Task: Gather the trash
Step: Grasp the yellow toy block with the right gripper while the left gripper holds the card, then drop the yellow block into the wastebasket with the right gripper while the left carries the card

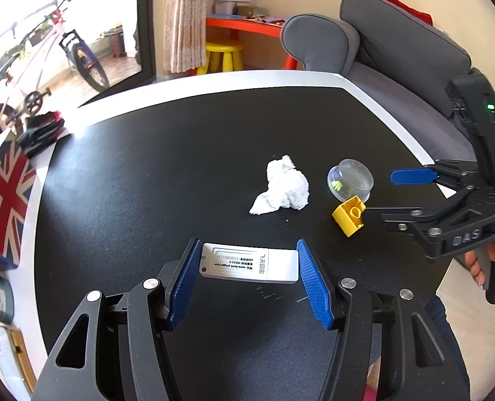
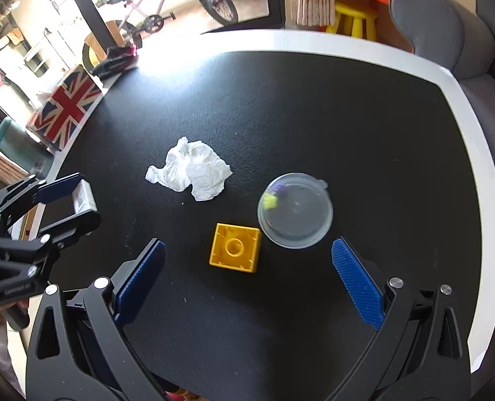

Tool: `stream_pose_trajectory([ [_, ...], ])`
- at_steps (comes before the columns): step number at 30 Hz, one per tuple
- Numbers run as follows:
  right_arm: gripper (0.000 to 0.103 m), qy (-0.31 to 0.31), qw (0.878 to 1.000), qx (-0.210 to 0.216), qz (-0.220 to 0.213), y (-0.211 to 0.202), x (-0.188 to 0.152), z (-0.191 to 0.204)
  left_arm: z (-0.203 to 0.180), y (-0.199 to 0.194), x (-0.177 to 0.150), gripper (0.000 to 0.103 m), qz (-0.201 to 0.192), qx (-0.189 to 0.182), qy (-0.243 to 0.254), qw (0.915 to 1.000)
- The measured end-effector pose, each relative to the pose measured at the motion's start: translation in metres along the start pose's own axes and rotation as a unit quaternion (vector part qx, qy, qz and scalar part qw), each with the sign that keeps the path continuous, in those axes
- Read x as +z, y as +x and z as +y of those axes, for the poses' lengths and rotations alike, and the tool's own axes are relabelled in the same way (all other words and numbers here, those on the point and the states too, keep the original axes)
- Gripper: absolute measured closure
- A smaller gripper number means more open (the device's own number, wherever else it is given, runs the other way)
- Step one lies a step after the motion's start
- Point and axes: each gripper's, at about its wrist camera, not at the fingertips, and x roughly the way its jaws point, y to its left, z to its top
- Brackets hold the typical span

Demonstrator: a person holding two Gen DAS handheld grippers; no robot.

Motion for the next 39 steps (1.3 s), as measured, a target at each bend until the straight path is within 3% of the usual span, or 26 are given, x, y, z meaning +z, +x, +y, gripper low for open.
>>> stream_pose_trajectory([
  [4, 0.008, 0.009, 1.000, -0.001, 0.017, 0.014, 0.004, 0.006, 0.007, -0.001, -0.006, 0.046, 0.002, 0.003, -0.010, 0.9999],
  [11, 0.034, 0.019, 0.999, -0.004, 0.045, 0.031, 0.004, 0.007, 0.011, -0.001, -0.013, 0.046, 0.003, 0.001, -0.023, 0.9997],
  [16, 0.069, 0.017, 0.999, -0.005, 0.049, 0.034, 0.001, 0.008, 0.010, 0.000, -0.016, 0.046, 0.004, 0.001, -0.025, 0.9997],
  [21, 0.070, 0.007, 0.999, -0.007, 0.035, 0.025, -0.005, 0.007, 0.005, -0.004, -0.019, 0.046, 0.000, 0.002, -0.029, 0.9996],
  [30, 0.070, -0.017, 0.999, -0.017, -0.038, -0.029, -0.024, 0.005, -0.019, -0.034, -0.023, 0.046, -0.030, 0.013, -0.016, 0.9993],
  [39, 0.070, -0.049, 0.993, -0.029, -0.105, -0.089, -0.072, 0.005, -0.056, -0.065, -0.047, 0.046, -0.053, 0.018, 0.008, 0.9984],
])
